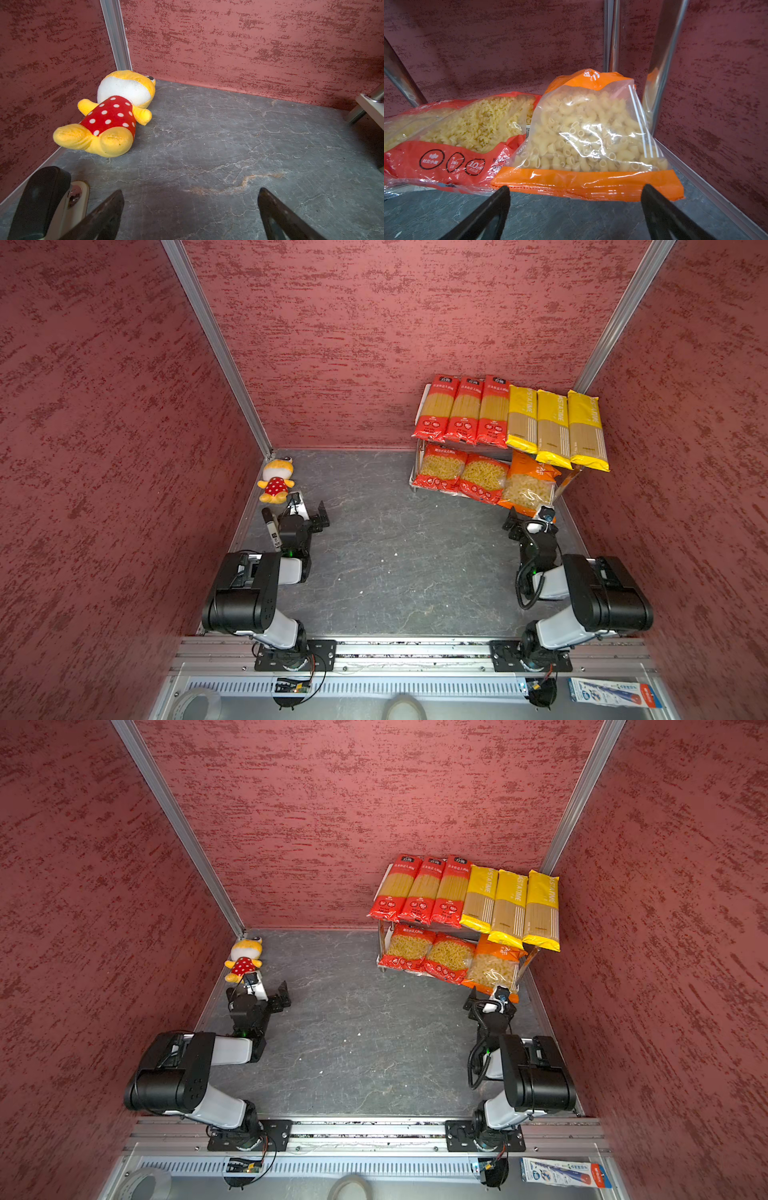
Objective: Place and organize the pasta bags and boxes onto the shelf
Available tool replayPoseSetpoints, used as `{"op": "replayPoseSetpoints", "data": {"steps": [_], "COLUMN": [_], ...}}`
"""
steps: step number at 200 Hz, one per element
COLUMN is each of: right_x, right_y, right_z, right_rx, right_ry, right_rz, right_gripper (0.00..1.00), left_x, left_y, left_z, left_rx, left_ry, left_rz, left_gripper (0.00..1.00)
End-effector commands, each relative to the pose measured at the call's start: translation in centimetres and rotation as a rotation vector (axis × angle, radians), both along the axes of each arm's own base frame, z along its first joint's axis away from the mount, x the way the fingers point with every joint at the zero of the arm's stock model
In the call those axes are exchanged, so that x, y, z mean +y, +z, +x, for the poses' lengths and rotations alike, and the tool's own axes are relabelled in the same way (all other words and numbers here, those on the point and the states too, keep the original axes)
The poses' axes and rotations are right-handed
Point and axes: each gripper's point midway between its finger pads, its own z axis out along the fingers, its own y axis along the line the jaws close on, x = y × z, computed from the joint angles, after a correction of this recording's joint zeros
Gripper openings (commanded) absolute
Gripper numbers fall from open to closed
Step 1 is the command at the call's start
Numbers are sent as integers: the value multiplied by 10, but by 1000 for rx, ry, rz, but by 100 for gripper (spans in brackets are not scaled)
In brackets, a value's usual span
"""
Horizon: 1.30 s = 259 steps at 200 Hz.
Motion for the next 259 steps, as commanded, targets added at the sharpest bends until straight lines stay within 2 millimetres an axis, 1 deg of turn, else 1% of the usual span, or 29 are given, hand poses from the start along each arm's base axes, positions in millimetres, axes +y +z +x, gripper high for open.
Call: {"op": "replayPoseSetpoints", "data": {"steps": [1, 169, 209, 223, 234, 259], "right_x": [4, 5, 12, 1, 0, 1], "right_y": [7, 6, 3, 5, 7, 7], "right_z": [4, 5, 16, 7, 2, 2], "right_rx": [-20, -17, 19, -1, -23, -23], "right_ry": [17, 19, 65, -13, -19, -18], "right_rz": [-8, -9, -22, -10, -7, -7], "right_gripper": [99, 99, 99, 99, 99, 99], "left_x": [0, -1, -1, -1, -1, -1], "left_y": [-2, -2, -3, -3, -3, -2], "left_z": [0, 0, 0, 0, 0, 1], "left_rx": [6, 7, 12, 11, 12, 10], "left_ry": [4, 3, -1, 0, -1, -1], "left_rz": [0, 0, 5, 5, 5, 4], "left_gripper": [100, 100, 100, 100, 100, 100]}}
